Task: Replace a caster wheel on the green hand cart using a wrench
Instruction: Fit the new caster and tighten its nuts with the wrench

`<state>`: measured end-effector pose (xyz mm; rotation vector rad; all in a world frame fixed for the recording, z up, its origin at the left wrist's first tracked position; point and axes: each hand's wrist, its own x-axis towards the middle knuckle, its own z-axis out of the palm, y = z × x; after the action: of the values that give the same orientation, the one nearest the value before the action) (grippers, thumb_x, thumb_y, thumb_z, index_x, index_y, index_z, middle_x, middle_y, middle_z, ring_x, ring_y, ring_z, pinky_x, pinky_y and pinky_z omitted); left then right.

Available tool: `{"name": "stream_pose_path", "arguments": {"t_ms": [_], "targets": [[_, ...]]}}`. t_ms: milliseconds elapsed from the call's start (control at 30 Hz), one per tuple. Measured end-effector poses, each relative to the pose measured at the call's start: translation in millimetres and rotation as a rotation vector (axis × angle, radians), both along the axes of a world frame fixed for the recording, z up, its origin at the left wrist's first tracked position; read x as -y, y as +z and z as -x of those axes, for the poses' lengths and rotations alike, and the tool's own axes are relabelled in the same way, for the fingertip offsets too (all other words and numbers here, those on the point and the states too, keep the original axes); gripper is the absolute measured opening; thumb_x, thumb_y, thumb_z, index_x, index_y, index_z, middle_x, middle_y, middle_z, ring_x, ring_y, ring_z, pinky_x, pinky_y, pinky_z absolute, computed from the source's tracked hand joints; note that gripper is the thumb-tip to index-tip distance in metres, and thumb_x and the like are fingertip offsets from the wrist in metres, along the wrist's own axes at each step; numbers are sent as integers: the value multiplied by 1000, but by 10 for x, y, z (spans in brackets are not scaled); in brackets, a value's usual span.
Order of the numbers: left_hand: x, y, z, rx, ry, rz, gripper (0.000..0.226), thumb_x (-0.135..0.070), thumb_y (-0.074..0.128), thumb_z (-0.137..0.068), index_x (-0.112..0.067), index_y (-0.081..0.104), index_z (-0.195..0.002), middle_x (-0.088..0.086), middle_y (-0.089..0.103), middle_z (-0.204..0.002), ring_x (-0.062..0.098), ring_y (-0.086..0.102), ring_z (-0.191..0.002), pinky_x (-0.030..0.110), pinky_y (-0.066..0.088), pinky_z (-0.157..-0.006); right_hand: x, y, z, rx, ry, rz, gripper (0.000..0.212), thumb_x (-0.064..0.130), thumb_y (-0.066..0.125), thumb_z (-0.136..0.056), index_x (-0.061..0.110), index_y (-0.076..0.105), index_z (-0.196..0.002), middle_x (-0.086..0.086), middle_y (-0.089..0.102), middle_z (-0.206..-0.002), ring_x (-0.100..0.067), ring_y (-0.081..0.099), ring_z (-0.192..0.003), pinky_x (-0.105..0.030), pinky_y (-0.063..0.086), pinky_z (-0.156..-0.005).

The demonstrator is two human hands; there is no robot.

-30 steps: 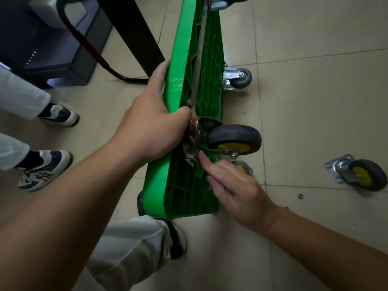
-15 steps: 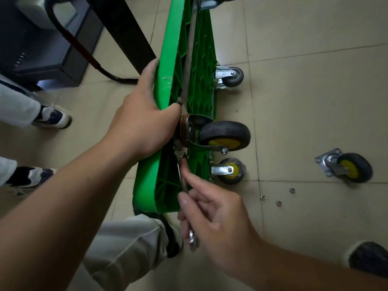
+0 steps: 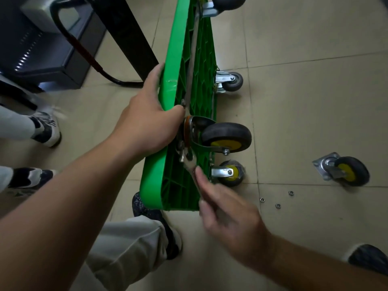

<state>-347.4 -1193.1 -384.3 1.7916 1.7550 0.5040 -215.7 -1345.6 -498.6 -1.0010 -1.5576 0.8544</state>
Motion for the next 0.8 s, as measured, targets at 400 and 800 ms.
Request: {"name": "stream_pose_path", "arguments": {"t_ms": [400,800], "targets": [[5,-1,5,-25,-10,-4,84,-32,63,-82,-54,22,-153,-9,68,-104,21,71,-78,51,60,-78,-691,-553,-140,91,171,-61,50,4,48,-103,1,29,-150,-12,54,-89,-27,56,-76,-36,52,-74],[35,-5,-51,8,44,-9,87,-38,58,-72,-57,23,-149,-11,63,-112,19,70,-91,49,58,-86,30,266,218,-291,104,451,56,11,48,-105,44,38,-149,8,55,-68,-16,55,-55,-29,51,-56]]}}
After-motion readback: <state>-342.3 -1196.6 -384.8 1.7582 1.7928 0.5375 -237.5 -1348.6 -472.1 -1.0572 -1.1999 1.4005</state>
